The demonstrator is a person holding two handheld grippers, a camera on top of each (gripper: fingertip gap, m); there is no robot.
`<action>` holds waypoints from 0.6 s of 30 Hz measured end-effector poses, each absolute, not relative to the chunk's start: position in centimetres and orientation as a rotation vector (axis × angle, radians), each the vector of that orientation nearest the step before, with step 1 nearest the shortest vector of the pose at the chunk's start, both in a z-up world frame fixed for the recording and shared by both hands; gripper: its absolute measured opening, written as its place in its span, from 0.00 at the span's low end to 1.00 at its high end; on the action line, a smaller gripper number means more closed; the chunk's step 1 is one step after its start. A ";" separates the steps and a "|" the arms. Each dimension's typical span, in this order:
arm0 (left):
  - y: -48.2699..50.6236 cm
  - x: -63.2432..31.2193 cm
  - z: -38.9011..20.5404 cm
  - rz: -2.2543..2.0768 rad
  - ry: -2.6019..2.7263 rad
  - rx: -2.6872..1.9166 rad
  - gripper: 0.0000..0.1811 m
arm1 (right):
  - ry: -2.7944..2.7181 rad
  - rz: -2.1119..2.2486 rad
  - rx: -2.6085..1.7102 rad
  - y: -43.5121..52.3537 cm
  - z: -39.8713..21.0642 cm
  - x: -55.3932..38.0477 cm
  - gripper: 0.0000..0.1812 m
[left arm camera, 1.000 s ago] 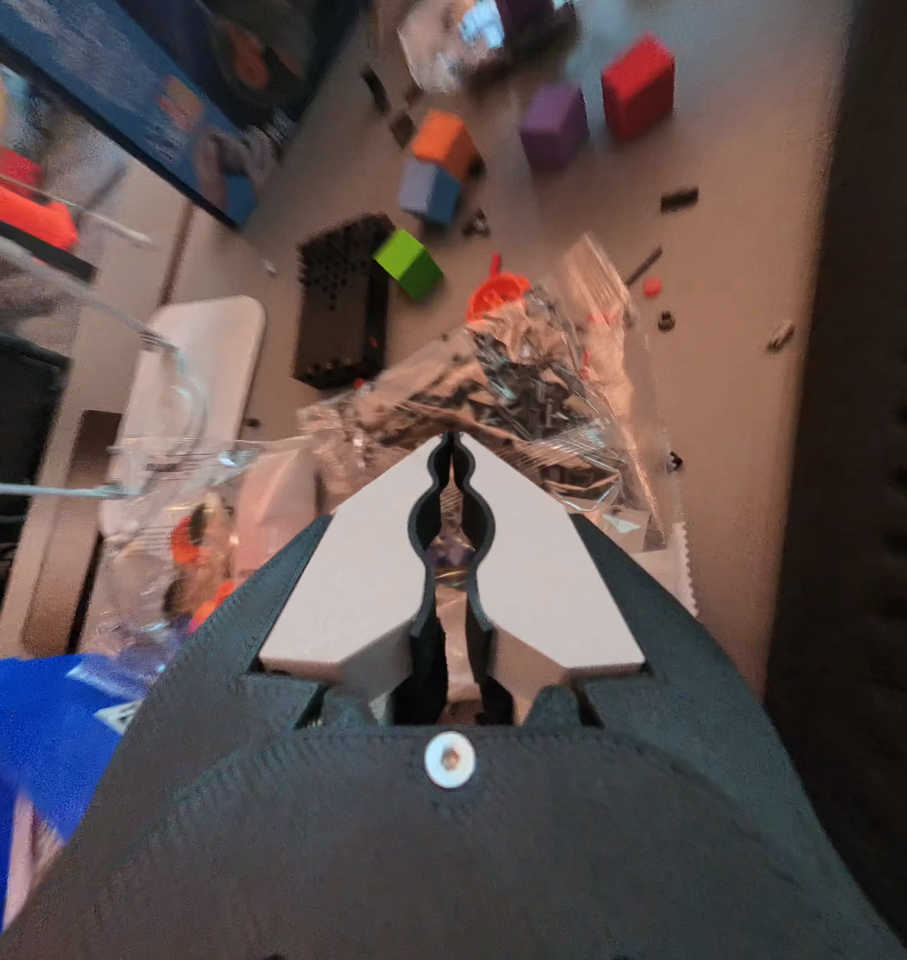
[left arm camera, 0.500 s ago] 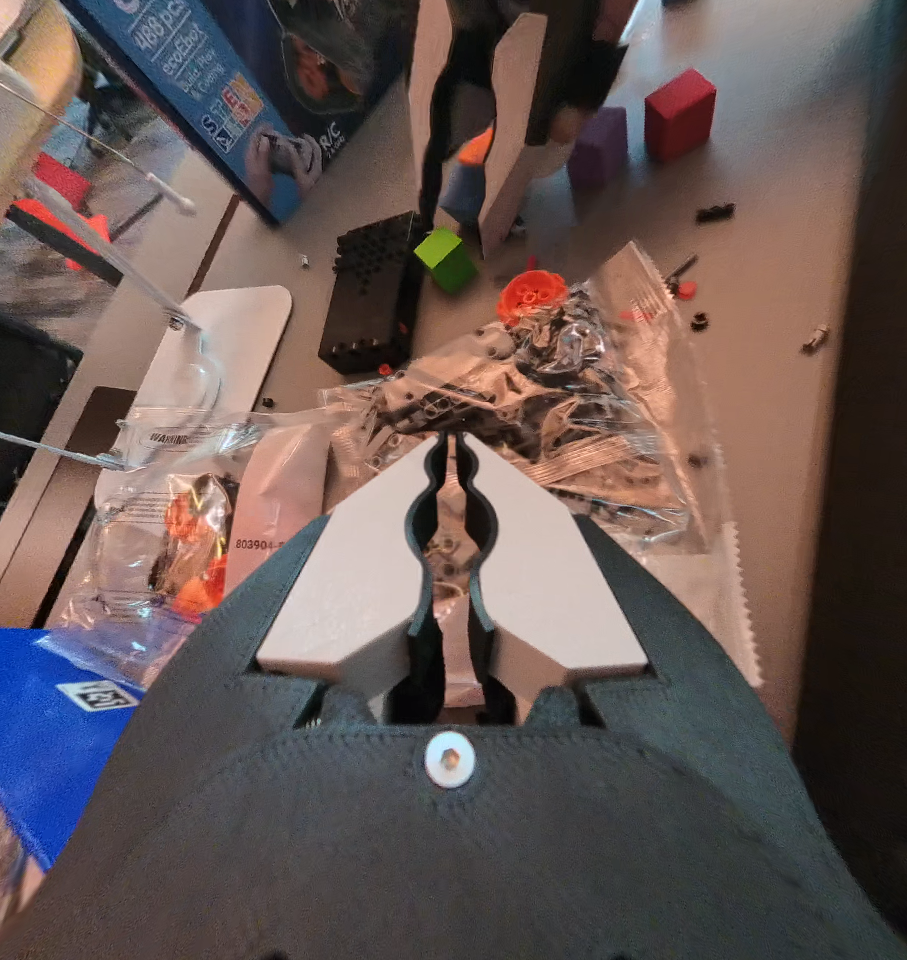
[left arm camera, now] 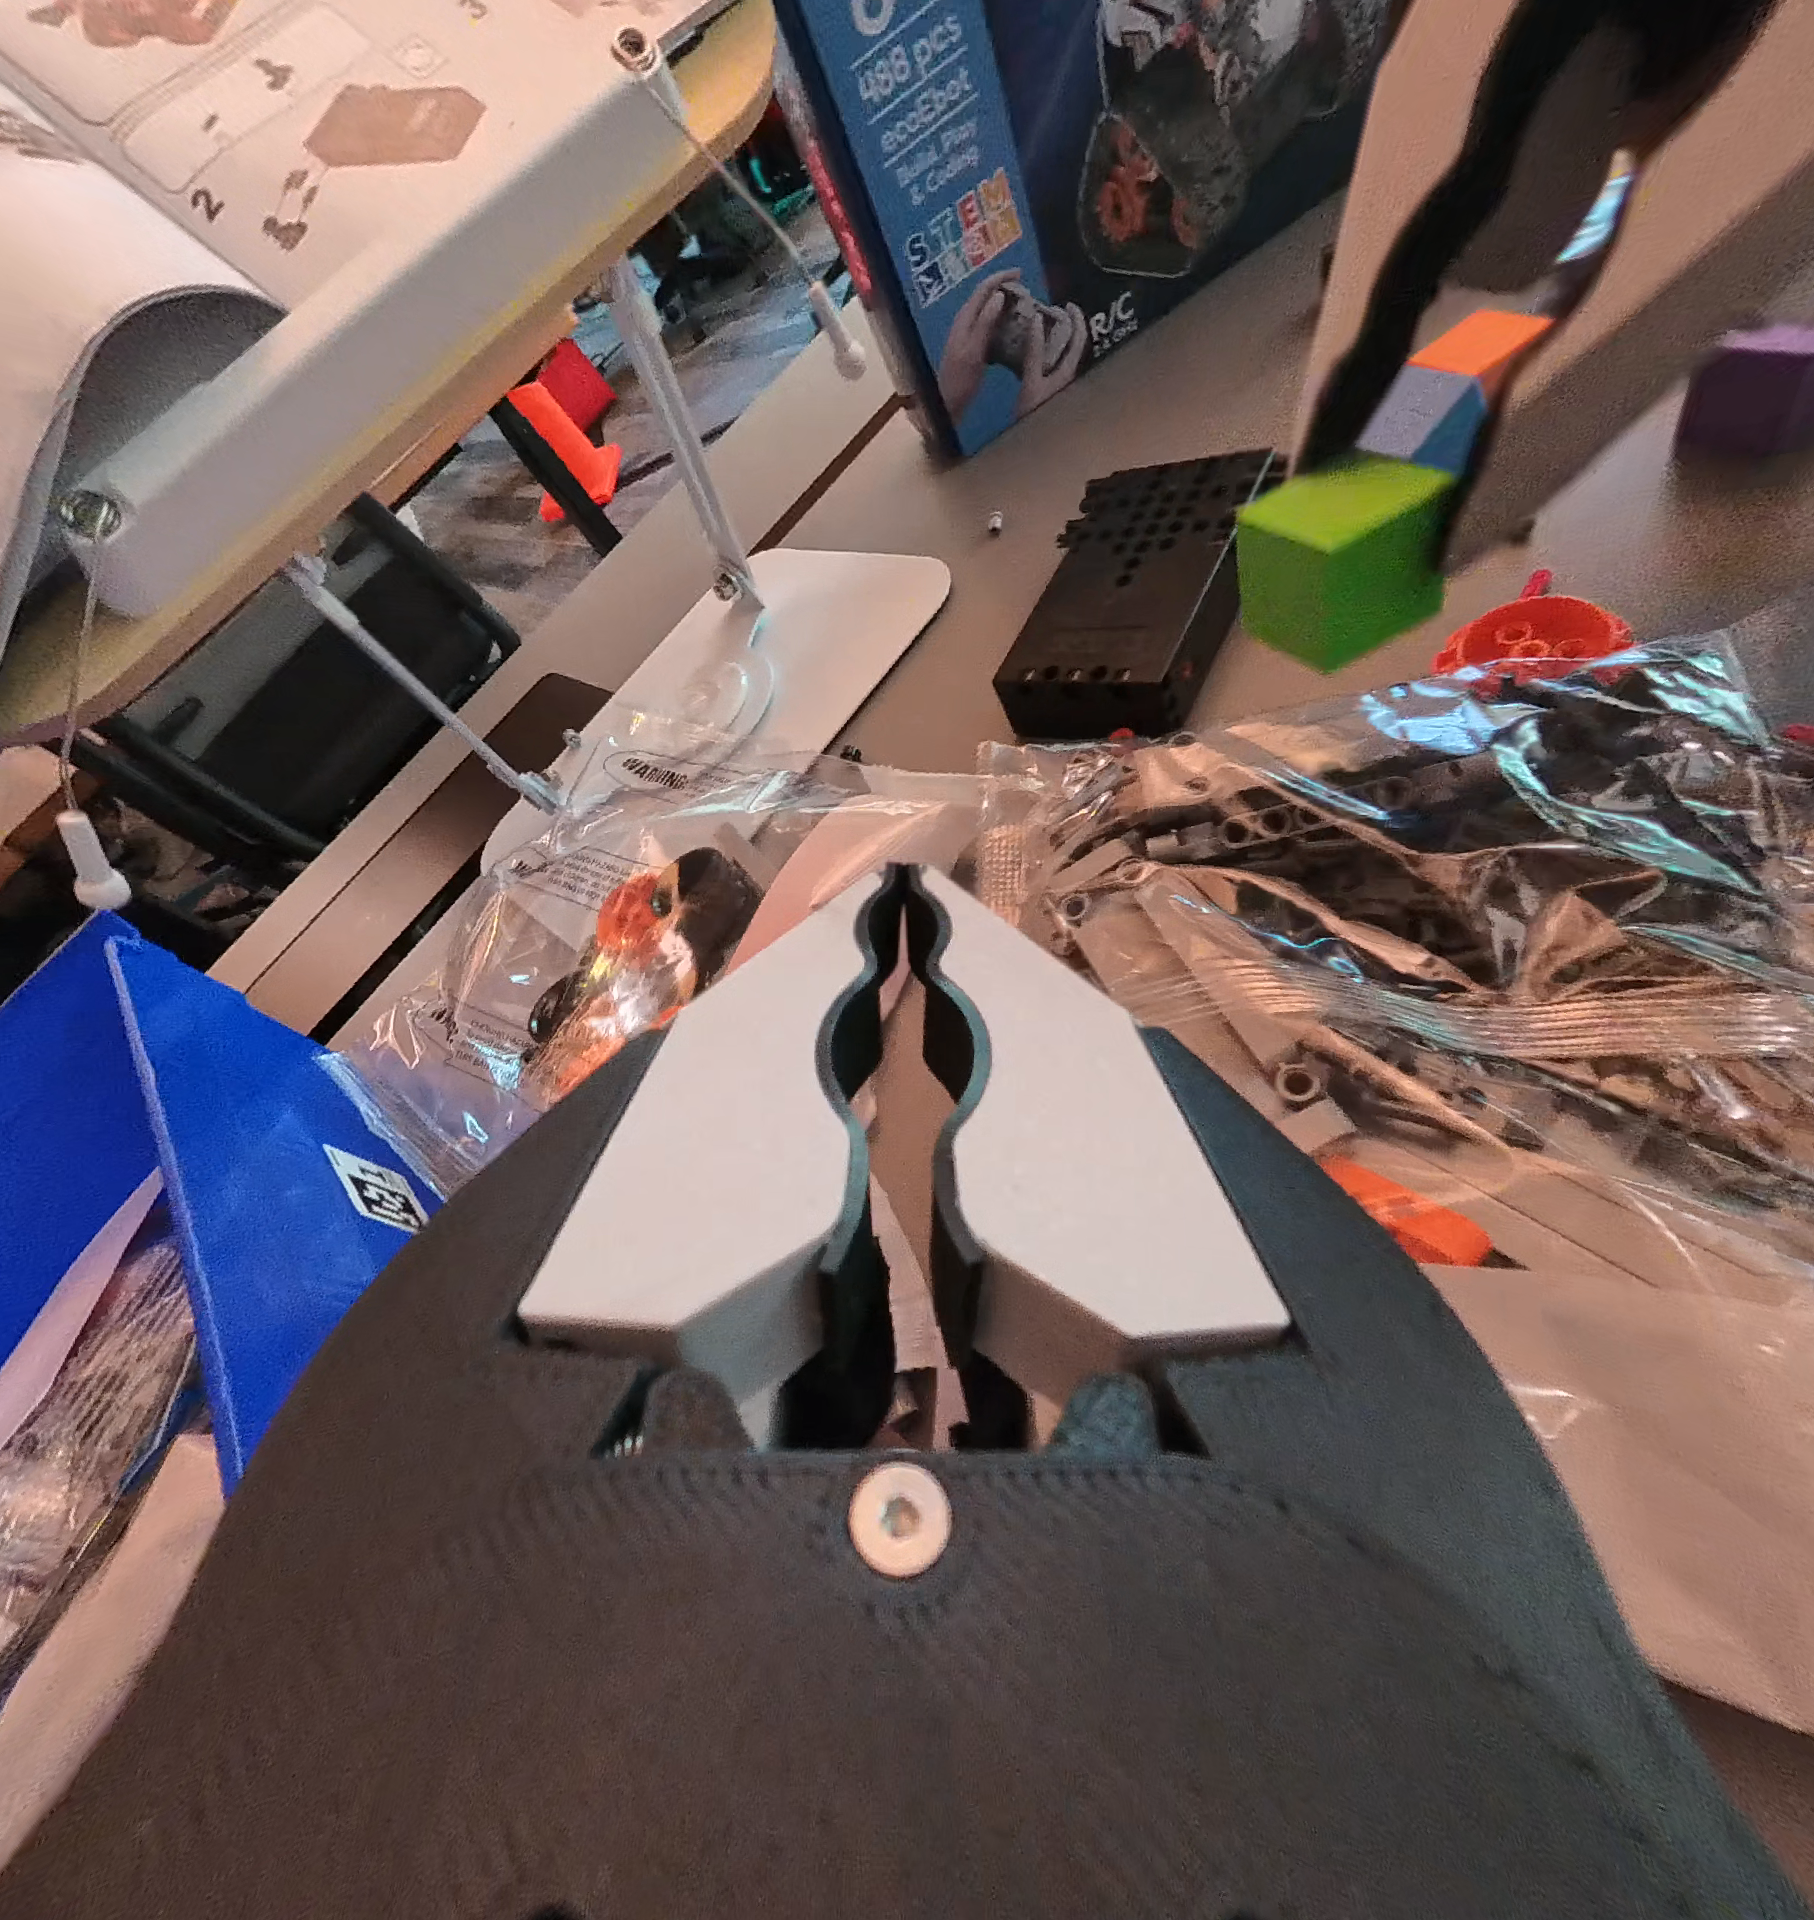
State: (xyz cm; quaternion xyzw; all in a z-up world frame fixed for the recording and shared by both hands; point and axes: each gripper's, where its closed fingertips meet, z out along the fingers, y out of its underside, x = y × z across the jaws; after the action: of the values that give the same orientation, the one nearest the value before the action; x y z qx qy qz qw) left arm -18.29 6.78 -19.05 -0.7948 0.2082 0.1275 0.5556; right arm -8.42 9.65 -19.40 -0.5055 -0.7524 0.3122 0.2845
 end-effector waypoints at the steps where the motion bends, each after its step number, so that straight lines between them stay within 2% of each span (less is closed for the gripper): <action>1: 6.8 -18.4 -19.1 0.312 0.491 -1.876 0.00 | -2.049 0.830 -1.338 8.6 -19.6 -9.0 0.14; 6: 6.8 -18.3 -19.9 0.359 0.525 -1.893 0.00 | -2.197 0.787 -1.402 6.0 -23.2 -11.1 0.14; 14: 6.8 -18.3 -20.0 0.357 0.522 -1.890 0.00 | -2.221 0.816 -1.419 4.8 -23.0 -11.4 0.14; 16: 6.8 -18.2 -20.1 0.357 0.528 -1.891 0.00 | -2.257 0.771 -1.434 4.9 -23.9 -11.2 0.18; 18: 6.7 -18.4 -20.2 0.376 0.530 -1.896 0.00 | -2.268 0.771 -1.437 4.8 -24.1 -10.9 0.27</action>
State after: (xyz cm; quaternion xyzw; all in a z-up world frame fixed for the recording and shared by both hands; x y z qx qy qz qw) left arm -18.39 6.72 -20.20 -0.7971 0.2229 0.1579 0.5386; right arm -10.91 4.78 -24.11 -0.5067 -0.7997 0.2717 0.1732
